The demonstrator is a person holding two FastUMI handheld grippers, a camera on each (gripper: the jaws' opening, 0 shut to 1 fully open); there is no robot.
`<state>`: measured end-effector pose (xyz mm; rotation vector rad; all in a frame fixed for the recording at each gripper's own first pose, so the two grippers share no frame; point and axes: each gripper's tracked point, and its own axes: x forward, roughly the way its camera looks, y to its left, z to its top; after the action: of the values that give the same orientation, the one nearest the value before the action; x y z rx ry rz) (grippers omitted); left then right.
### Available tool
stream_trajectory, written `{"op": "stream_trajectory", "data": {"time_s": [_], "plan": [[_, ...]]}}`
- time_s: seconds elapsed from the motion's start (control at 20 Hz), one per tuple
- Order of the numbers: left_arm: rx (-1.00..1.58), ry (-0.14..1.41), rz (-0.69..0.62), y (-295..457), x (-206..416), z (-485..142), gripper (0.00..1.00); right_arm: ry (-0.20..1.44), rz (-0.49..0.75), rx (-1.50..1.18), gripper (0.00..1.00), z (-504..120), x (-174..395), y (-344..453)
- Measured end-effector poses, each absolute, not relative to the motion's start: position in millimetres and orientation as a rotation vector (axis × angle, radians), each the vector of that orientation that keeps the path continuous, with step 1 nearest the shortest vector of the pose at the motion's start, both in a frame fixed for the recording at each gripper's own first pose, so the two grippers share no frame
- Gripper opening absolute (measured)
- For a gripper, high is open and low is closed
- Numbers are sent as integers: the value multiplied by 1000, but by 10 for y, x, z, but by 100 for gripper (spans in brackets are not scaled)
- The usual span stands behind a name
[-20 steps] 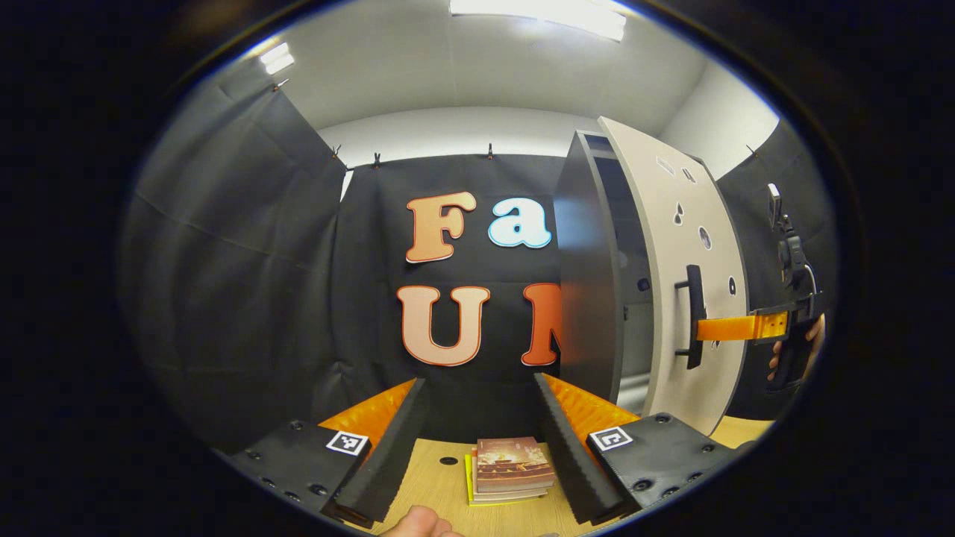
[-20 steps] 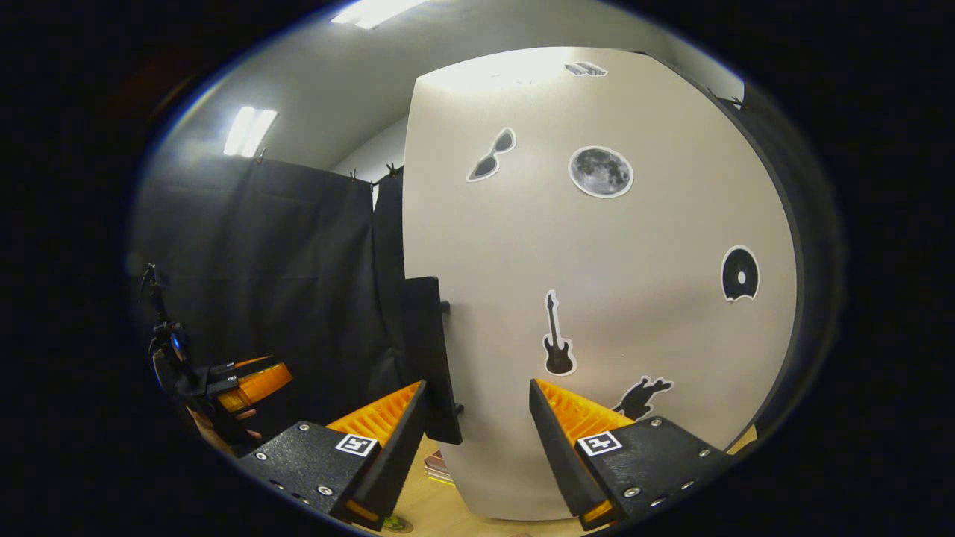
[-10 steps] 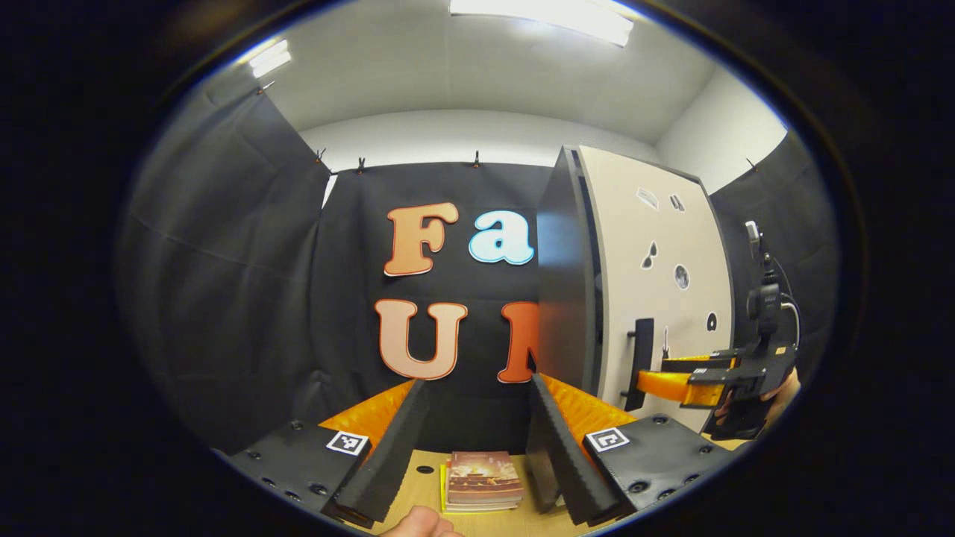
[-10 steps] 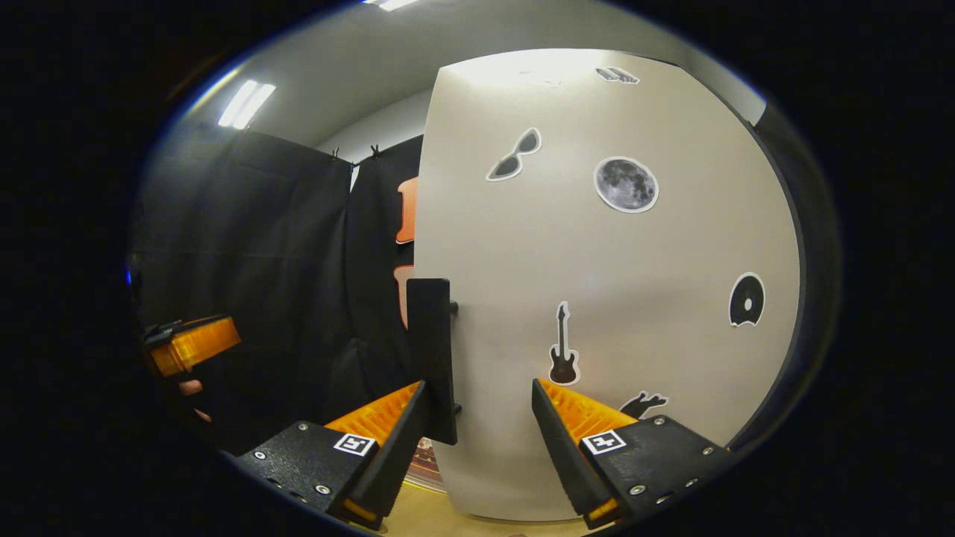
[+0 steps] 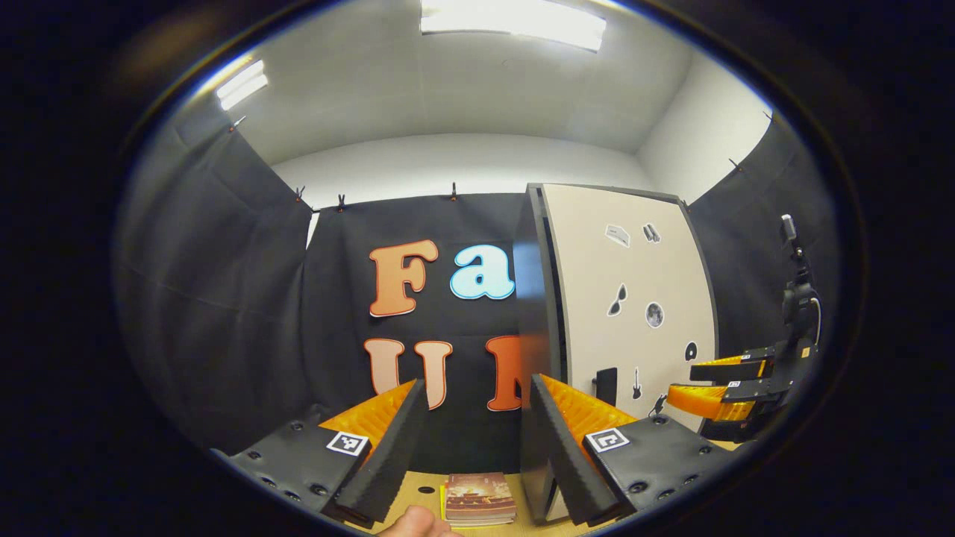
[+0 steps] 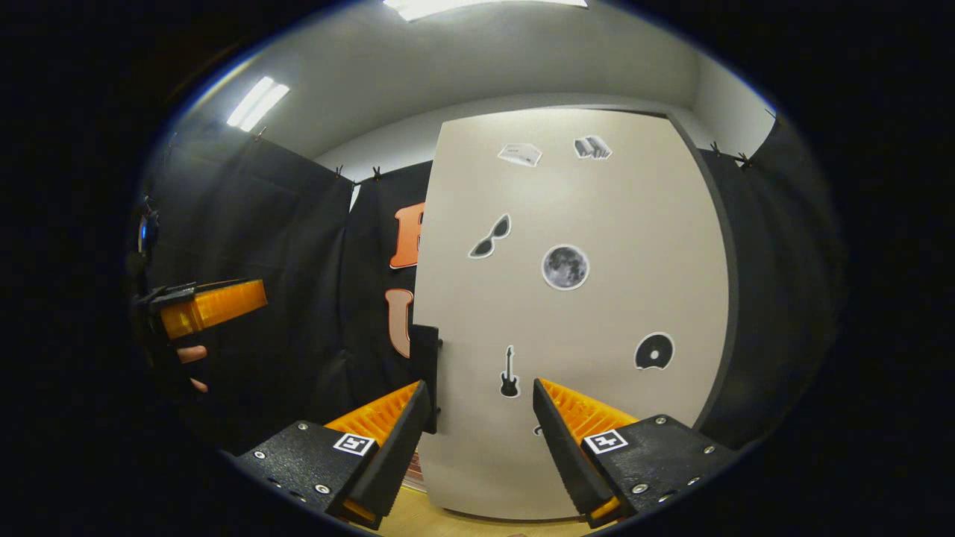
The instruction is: Open the cabinet door with the right hand, grasp the bottle in the cabinet with the left hand and place it on the coaster, then close the cabinet door with the right hand.
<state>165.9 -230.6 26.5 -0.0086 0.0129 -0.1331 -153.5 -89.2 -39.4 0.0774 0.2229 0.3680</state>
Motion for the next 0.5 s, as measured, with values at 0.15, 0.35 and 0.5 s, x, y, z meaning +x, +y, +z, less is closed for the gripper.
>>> {"op": "stream_trajectory", "data": {"time_s": [0.15, 0.35, 0.5], "plan": [[-18, 39, -135, -2354, 1643, 295, 90, 164, 322, 44, 87, -68, -1744, -1226], [-16, 49, -123, -2363, 1608, 401, 90, 98, 254, 5, 89, 320, -1991, -1636], [7, 36, -117, -2376, 1552, 493, 90, 72, 221, -5, 90, 490, -2155, -1869]]}}
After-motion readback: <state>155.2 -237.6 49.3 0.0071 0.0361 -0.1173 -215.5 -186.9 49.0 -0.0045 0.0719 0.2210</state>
